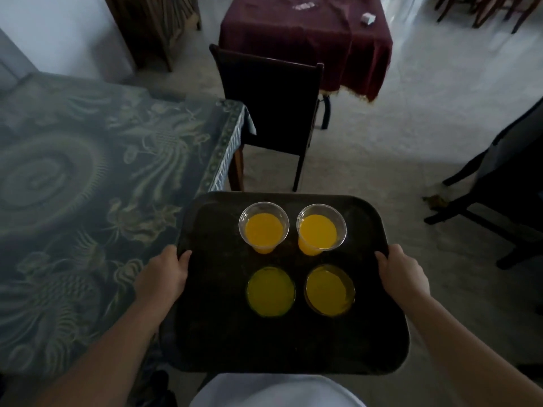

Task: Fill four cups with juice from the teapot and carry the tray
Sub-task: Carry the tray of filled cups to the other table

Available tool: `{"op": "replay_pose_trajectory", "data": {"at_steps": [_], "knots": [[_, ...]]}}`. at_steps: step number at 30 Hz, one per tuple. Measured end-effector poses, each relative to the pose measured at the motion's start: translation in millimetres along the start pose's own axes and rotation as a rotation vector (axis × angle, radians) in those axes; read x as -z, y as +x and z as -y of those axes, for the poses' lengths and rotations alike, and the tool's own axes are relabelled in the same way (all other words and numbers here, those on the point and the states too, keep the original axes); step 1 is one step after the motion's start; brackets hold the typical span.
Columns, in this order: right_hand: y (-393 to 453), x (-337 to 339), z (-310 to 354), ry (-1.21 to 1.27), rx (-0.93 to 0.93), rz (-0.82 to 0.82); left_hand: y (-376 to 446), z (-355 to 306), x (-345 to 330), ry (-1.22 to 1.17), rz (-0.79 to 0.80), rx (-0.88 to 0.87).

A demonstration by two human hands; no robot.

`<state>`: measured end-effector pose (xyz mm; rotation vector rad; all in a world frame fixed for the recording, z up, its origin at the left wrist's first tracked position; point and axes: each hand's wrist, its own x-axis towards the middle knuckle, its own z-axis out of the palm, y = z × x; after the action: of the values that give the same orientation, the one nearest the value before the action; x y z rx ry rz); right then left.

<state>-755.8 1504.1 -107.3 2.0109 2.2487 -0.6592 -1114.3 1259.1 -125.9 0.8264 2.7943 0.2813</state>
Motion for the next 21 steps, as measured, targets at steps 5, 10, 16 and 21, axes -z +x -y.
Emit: {"op": "replay_pose_trajectory", "data": {"at_steps": [5, 10, 16, 21], "knots": [[60, 3, 62, -0.048, 0.055, 0.009, 43, -3, 14, -0.077, -0.04, 0.077], [121, 3, 136, -0.135, 0.195, 0.065, 77, 20, 11, -0.06, 0.017, 0.243], [187, -11, 231, -0.232, 0.413, 0.142, 100, 49, 9, -0.151, -0.061, 0.441], [241, -45, 331, -0.289, 0.613, 0.179, 118, 74, 2, -0.216, -0.138, 0.617]]}}
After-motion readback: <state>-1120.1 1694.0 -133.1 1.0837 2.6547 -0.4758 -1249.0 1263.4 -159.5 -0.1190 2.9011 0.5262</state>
